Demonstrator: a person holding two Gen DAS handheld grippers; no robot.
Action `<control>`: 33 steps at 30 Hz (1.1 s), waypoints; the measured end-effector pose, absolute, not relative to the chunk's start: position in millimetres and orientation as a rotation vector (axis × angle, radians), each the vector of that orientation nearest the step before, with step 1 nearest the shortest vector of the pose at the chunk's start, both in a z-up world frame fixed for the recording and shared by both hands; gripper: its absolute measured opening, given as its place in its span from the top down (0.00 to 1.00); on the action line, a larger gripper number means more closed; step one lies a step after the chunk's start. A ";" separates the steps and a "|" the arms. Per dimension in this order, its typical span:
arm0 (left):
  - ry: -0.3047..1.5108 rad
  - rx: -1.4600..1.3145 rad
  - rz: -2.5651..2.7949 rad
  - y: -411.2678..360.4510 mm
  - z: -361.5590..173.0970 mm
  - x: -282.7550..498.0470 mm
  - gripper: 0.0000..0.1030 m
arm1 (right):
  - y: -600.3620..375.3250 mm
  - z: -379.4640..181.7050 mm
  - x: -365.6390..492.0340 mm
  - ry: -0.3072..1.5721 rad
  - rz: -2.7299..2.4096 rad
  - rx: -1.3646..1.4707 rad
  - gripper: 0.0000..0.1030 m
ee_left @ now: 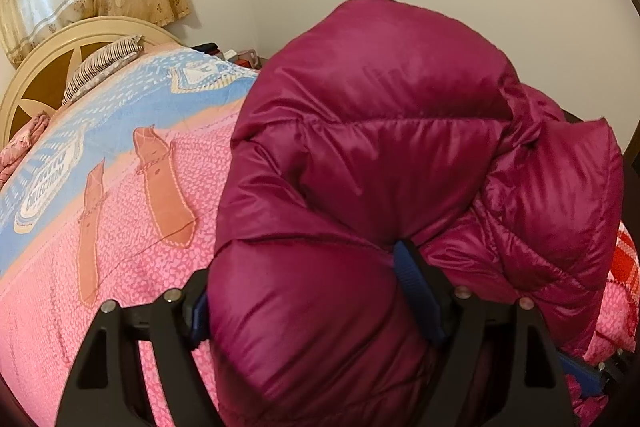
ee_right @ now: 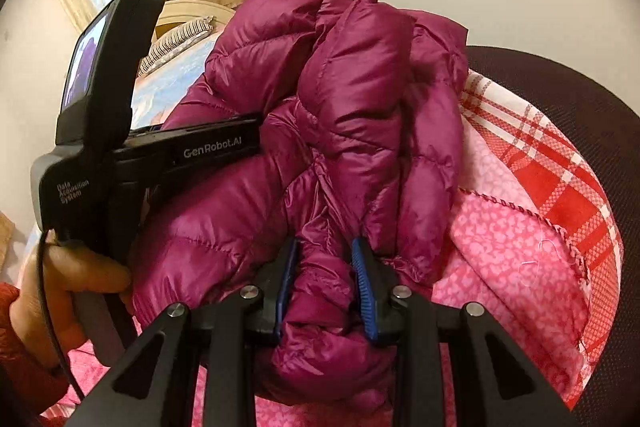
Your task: Fold large clothes
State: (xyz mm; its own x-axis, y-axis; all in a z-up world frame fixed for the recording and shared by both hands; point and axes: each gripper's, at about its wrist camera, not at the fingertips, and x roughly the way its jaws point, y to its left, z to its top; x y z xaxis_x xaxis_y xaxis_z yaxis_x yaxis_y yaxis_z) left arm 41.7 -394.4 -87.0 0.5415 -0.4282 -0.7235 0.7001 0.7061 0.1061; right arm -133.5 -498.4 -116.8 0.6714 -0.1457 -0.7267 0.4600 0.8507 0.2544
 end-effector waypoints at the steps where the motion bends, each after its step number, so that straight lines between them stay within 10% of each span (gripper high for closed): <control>1: 0.732 0.410 -0.695 -394.5 -87.3 41.8 0.19 | -499.6 -114.5 -130.2 0.766 -0.350 0.451 0.71; 10: 0.748 0.393 -0.698 -393.5 -87.1 46.8 0.19 | -528.9 -34.9 -111.6 0.627 -0.352 0.406 0.71; 33: 0.868 0.355 -0.829 -408.3 -69.0 86.7 0.20 | -582.2 -106.0 -31.6 0.715 -0.466 0.424 0.72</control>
